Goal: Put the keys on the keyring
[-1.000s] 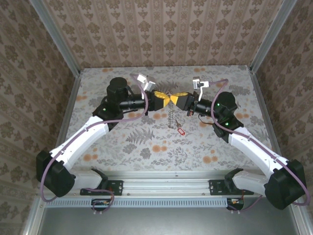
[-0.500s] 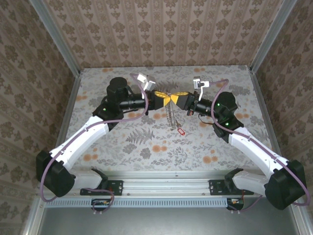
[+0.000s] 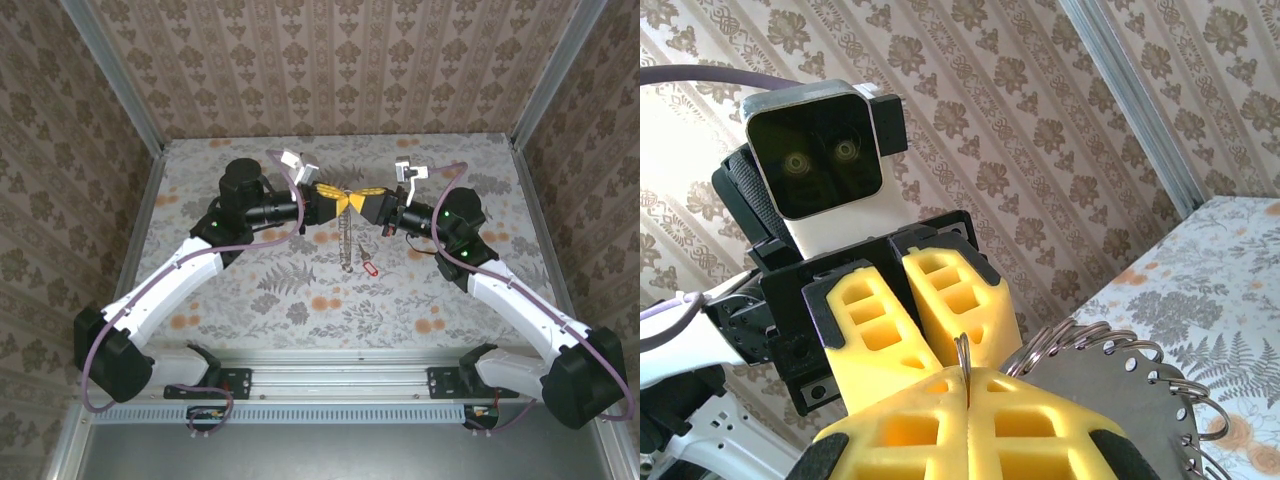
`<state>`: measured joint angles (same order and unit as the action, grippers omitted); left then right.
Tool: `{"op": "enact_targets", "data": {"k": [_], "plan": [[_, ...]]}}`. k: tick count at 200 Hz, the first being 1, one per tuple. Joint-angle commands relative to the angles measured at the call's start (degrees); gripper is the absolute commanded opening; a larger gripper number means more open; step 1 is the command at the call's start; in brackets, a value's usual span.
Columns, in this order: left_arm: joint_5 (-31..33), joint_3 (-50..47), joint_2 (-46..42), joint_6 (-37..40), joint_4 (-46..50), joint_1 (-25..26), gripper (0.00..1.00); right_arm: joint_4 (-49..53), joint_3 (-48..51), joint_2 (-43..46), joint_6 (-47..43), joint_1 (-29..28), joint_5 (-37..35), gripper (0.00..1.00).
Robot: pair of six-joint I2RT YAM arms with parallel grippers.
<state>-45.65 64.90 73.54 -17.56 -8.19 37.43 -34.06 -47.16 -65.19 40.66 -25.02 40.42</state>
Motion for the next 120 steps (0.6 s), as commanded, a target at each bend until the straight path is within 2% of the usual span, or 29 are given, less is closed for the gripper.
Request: {"op": "enact_targets", "data": {"k": [1, 20, 42, 81, 91, 105, 114, 120], "plan": [[1.97, 0.13, -1.77, 0.99, -2.84, -0.08, 0.17, 0.27, 0.40, 1.47, -0.98, -0.22, 0.29, 0.00], [1.75, -0.11, -1.91, 0.69, -3.55, -0.13, 0.13, 0.27, 0.46, 1.47, -1.03, -0.25, 0.23, 0.00], [1.23, -0.26, -1.82, 0.21, -4.50, -0.08, 0.00, 0.38, 0.41, 1.37, -1.02, -0.21, 0.27, 0.00], [1.35, -0.18, -1.64, 0.46, -4.48, -0.08, 0.00, 1.31, 0.56, 1.29, -1.24, -0.08, -0.32, 0.00], [1.40, -0.09, -1.71, 1.12, -3.84, -0.12, 0.00, 2.72, 0.45, 1.64, -1.67, 0.33, -0.97, 0.17], [1.43, 0.52, -1.81, 3.11, -1.38, -0.23, 0.00, 4.58, 0.67, 3.03, -1.93, 2.35, -1.46, 0.26], [1.24, 1.30, -1.95, 4.80, 1.25, -0.53, 0.00, 5.90, 0.91, 4.33, -1.77, 4.14, -1.78, 0.37], [0.83, 1.77, -1.99, 5.81, 2.62, -0.80, 0.00, 6.57, 1.13, 5.28, -1.66, 5.32, -1.77, 0.39]]}}
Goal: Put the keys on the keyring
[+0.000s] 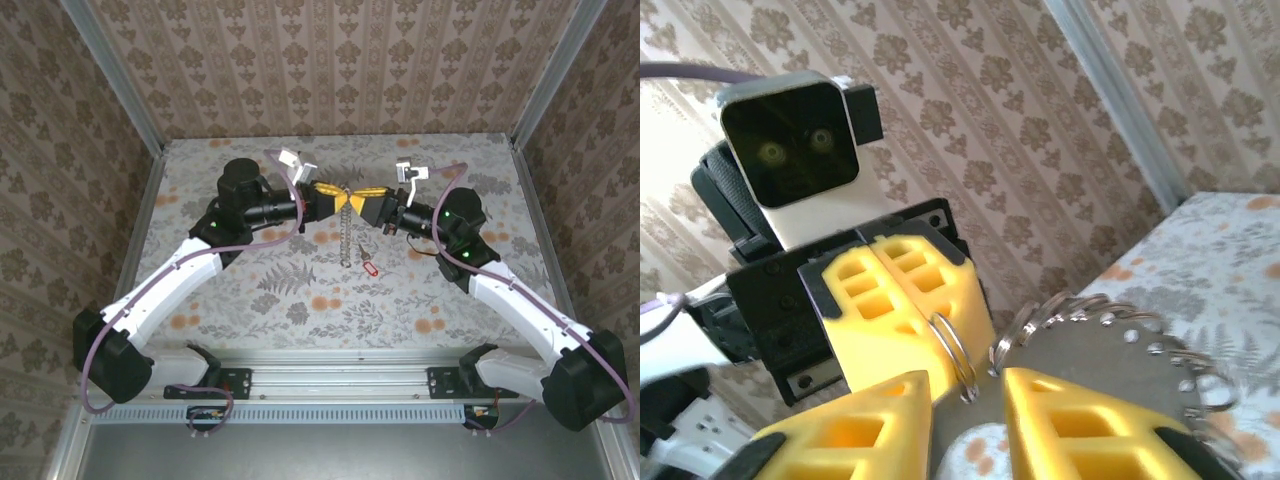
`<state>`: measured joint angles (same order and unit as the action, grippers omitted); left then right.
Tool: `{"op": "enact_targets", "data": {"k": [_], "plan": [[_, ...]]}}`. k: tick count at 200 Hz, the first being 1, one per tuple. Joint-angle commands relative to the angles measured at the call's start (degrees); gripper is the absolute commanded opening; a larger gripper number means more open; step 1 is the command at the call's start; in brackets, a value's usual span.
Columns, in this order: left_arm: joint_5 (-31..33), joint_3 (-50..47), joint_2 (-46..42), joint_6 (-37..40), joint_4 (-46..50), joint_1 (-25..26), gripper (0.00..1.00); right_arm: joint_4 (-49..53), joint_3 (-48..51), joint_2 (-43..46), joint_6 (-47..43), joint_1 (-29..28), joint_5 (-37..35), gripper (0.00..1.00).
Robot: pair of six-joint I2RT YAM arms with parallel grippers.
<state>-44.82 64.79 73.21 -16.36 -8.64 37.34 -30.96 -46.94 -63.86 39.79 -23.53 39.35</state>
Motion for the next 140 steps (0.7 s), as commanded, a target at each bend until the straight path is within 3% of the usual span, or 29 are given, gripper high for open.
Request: {"op": "enact_targets", "data": {"k": [1, 22, 58, 140], "plan": [[-0.05, 1.94, -1.67, 4.73, 3.35, -0.75, 0.00, 3.50, 0.94, 4.06, -0.73, 4.06, -0.64, 0.39], [-1.20, 3.76, -1.67, 9.19, 8.90, -1.69, 0.00, 3.90, 1.59, 6.33, 0.46, 7.42, 0.39, 0.42], [-3.55, 9.16, 0.19, 17.45, 21.14, -2.88, 0.00, 5.04, 1.06, 6.00, 0.96, 8.05, 3.78, 0.41], [-10.02, 21.13, 7.28, 27.64, 40.98, -3.78, 0.00, 4.10, -0.47, 2.55, 0.50, 3.87, 9.11, 0.40]]}}
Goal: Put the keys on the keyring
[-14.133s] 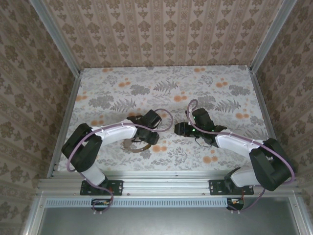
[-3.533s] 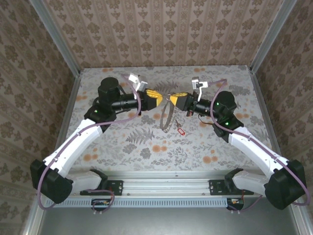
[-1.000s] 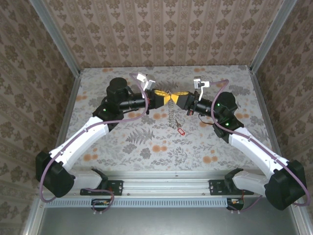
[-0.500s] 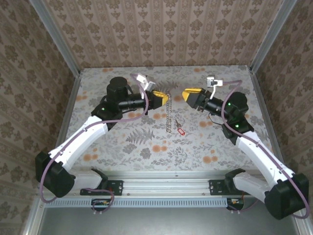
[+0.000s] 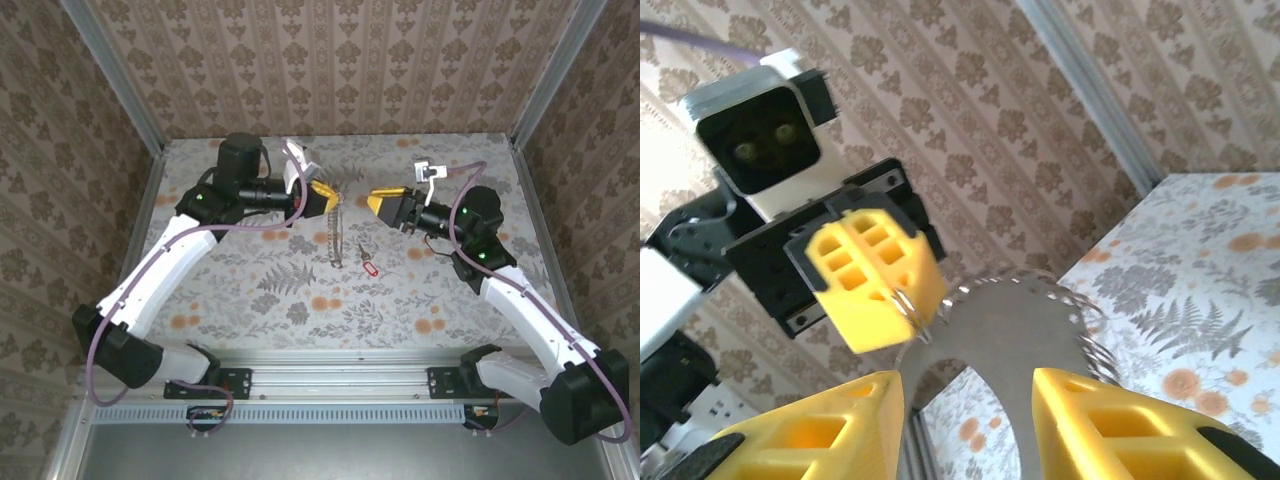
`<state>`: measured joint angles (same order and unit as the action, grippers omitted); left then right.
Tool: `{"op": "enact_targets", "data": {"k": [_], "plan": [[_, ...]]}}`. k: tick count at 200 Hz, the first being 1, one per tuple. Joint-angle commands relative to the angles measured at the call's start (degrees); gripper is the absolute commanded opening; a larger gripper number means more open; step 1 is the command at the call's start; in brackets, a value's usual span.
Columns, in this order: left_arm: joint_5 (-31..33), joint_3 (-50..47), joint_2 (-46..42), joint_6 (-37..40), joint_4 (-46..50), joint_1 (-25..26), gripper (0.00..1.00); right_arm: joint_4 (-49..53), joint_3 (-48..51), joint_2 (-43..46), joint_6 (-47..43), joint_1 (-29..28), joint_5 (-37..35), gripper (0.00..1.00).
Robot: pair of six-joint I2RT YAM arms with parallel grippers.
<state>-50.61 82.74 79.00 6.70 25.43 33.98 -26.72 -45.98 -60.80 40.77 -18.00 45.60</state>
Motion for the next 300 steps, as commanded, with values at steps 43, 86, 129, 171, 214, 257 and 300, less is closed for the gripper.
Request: {"op": "enact_targets", "data": {"k": [43, 86, 129, 171, 214, 257, 300], "plan": [[-4.88, 3.79, 2.32, 5.08, 8.23, -0.40, 0.00, 2.19, -2.41, -1.73, -2.83, -3.72, 3.78, 0.38], [-5.64, 3.66, 2.75, 4.91, 8.24, -0.41, 0.00, 2.02, -2.88, -3.16, -3.41, -4.69, 3.86, 0.37], [-6.13, 3.74, 3.17, 4.55, 7.75, -0.40, 0.00, 1.84, -3.93, -4.64, -3.91, -6.32, 3.81, 0.35], [-4.77, 2.64, 2.81, 3.57, 6.47, -0.38, 0.00, 3.80, -3.37, -3.68, -5.28, -6.37, -0.27, 0.34], [2.64, -5.75, -1.75, -0.57, -2.42, -0.45, 0.00, 9.17, 3.15, 1.91, -1.21, -1.35, -14.86, 0.36], [13.27, -16.09, -8.48, -5.07, -14.31, -0.51, 0.00, 26.36, 4.73, -1.10, -3.91, -0.09, -24.10, 0.33], [20.61, -18.57, -10.80, -8.64, -16.01, -0.44, 0.00, 35.04, 4.62, -11.67, -5.60, -0.32, -29.81, 0.25]]}}
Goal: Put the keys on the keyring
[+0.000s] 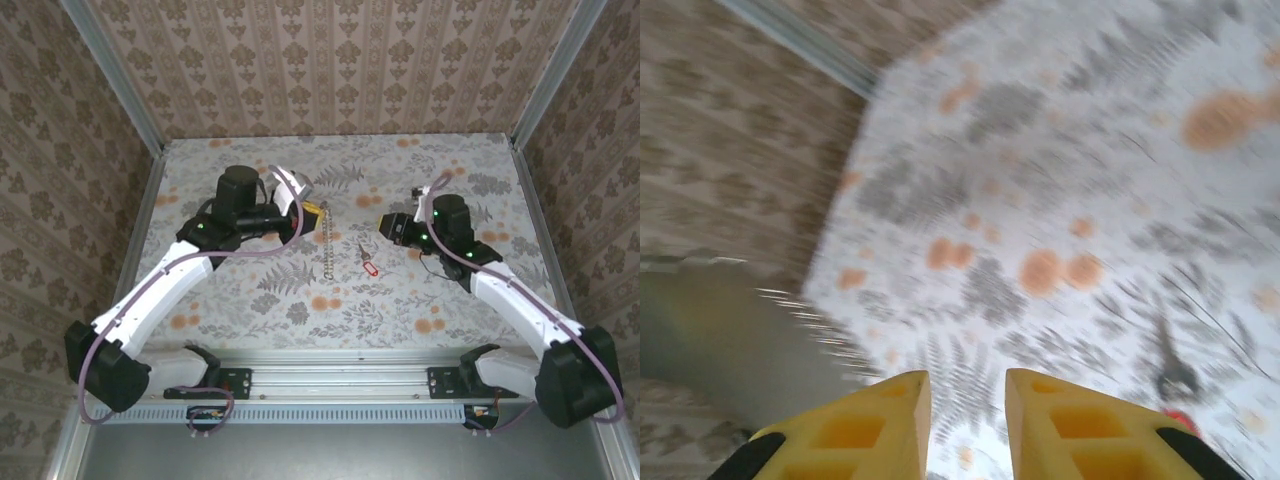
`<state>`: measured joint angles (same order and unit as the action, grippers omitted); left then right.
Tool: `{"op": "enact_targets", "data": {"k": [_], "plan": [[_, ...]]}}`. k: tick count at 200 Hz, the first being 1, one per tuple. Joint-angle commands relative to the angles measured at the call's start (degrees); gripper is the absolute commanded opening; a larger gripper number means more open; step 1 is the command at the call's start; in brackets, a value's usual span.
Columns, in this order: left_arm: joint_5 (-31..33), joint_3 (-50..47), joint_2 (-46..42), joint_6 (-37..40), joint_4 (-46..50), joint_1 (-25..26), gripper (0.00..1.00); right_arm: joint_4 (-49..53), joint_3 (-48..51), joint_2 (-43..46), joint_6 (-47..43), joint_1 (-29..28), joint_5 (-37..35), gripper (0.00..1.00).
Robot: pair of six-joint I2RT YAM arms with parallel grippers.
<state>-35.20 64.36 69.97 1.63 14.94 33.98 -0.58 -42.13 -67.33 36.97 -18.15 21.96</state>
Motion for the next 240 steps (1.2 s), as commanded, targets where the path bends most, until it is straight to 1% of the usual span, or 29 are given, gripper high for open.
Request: {"op": "enact_targets", "data": {"k": [1, 34, 44, 88, 191, 240], "plan": [[5.21, -0.15, -1.77, -3.61, -5.53, -0.42, 0.00, 9.09, 0.71, -5.42, -1.81, -0.15, -6.32, 0.25], [7.43, -0.60, -2.42, -4.01, -5.27, -0.40, 0.00, 12.55, -1.03, -11.94, -2.25, -1.56, -10.42, 0.25], [8.24, -1.31, -2.80, -4.14, -5.73, -0.47, 0.00, 13.03, -1.59, -15.18, -2.17, -2.31, -11.25, 0.25], [9.18, -3.68, -3.62, -4.76, -7.55, -0.75, 0.00, 12.32, -4.05, -22.29, -1.47, -4.77, -11.57, 0.24], [7.23, -5.98, -3.53, -5.74, -10.44, -1.11, 0.00, 10.60, -10.28, -30.55, -0.26, -6.74, -10.27, 0.23], [6.40, -5.87, -3.53, -5.51, -10.72, -1.19, 0.00, 9.39, -10.07, -31.75, 0.95, -7.38, -9.90, 0.21]]}}
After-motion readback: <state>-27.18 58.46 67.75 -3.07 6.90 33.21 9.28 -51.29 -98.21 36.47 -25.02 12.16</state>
